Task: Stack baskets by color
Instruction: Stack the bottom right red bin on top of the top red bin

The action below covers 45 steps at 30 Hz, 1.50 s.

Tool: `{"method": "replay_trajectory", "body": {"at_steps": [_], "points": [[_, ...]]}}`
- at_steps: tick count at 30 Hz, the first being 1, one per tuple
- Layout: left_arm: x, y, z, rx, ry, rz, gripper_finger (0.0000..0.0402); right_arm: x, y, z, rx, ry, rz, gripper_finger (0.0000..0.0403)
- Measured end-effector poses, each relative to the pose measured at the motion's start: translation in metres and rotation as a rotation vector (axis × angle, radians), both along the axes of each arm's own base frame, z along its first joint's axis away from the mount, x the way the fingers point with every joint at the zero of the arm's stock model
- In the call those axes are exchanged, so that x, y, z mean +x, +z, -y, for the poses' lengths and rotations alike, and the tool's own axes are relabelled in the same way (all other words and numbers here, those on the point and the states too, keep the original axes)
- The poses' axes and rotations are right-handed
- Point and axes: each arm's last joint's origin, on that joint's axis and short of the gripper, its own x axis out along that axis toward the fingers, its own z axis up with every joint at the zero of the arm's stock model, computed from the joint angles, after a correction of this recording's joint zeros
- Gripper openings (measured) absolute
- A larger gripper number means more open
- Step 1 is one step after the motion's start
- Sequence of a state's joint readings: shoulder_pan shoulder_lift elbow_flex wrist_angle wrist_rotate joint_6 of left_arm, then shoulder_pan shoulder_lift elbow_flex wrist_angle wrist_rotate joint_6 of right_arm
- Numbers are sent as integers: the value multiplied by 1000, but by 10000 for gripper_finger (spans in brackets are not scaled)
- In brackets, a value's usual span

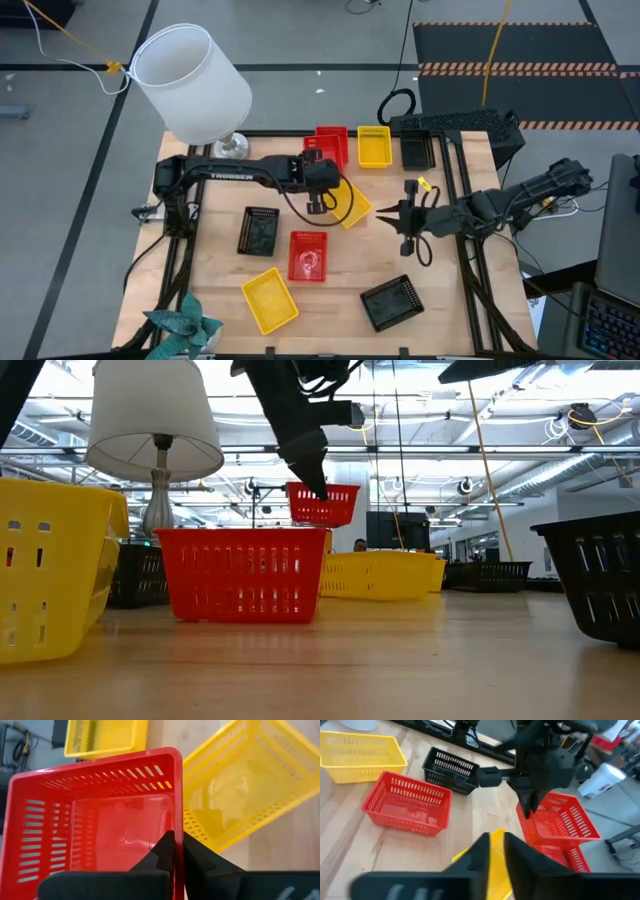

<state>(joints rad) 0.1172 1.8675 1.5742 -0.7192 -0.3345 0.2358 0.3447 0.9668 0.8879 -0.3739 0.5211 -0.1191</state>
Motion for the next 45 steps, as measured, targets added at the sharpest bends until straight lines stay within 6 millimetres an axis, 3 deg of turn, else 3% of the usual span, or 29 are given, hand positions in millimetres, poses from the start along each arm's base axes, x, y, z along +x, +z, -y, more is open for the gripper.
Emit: {"method": "replay_trajectory", "body": {"at_steps": [3,10,21,25,31,39,45], "points": [[2,2,-1,28,-47,9,7,1,-1,5,3,0,-20,6],[5,6,-25,64,-120,52,19,-1,-20,13,-16,-39,-86,21],[2,13,-74,57,-164,162,18,-3,-47,26,-68,-81,-175,1],[3,16,-79,106,-203,174,7,-3,-49,28,-68,-88,-180,1],[2,18,-87,139,-214,181,22,-3,-49,28,-68,-86,-179,1],[-8,14,-105,18,-170,198,17,-3,-49,28,-68,-86,-178,0],[-4,5,-110,3,-152,197,7,-3,-49,28,-68,-86,-178,0]]}}
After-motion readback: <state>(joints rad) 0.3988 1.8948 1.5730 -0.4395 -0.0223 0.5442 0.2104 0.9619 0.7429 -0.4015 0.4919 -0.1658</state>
